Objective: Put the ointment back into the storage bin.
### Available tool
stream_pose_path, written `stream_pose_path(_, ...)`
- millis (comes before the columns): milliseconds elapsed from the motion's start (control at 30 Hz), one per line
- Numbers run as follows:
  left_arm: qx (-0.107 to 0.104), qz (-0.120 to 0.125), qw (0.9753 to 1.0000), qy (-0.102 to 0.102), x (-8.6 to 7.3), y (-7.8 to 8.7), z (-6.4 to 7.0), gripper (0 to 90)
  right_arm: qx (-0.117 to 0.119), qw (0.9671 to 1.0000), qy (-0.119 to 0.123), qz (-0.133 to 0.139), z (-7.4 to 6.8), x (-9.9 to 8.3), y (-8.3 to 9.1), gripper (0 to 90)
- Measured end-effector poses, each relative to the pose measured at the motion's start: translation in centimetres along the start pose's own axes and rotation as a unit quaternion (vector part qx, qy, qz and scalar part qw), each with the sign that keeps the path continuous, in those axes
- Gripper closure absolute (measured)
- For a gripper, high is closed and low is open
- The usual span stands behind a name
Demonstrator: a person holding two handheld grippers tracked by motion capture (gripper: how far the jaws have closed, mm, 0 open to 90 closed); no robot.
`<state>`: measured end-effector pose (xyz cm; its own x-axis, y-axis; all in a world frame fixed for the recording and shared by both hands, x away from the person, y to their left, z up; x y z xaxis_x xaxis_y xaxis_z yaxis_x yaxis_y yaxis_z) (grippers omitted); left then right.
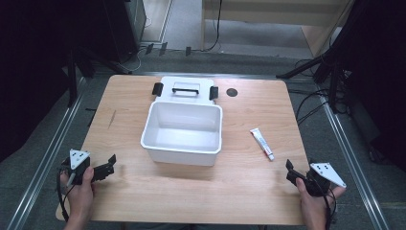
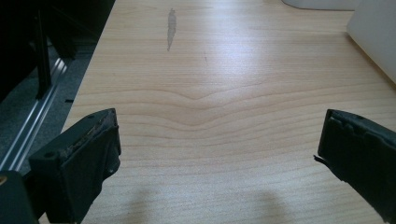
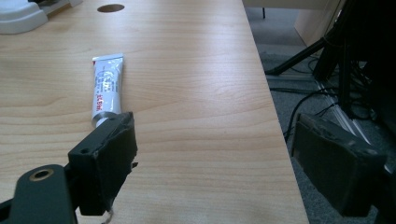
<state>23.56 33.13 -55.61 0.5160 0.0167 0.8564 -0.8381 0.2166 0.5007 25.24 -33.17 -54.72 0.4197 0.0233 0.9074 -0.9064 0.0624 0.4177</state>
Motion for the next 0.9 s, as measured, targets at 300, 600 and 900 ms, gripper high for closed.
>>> stream_pose_path(300, -0.002, 0.0, 1.0, 0.002, 0.0, -0.1, -0.1, 0.0, 0.014, 0.9994, -0.017, -0.026, 0.4, 0.3, -0.3, 17.9)
stream_pose_path(600, -0.002, 0.003, 1.0, 0.003, 0.0, 0.0, 0.0, 0.0, 0.075, 0.9945, 0.036, -0.064, -1.1, 1.7, -0.4, 22.6)
stream_pose_path(900, -0.004, -0.001, 1.0, 0.002, 0.0, 0.0, -0.1, 0.0, 0.086, 0.9636, 0.158, -0.198, -2.9, 5.2, -2.1, 21.8)
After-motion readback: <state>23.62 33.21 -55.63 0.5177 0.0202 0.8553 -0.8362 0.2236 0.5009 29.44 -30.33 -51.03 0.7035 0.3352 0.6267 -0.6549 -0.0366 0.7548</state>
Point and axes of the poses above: each handheld gripper's, and its own axes: y roughly backward along the jaws, x roughly out of its top, z roughly to its right, the point moved 1 cm from there along -y, roughly forward along the jaws, and after that the axes turned 9 degrees about -x, right-handed, at the moved point
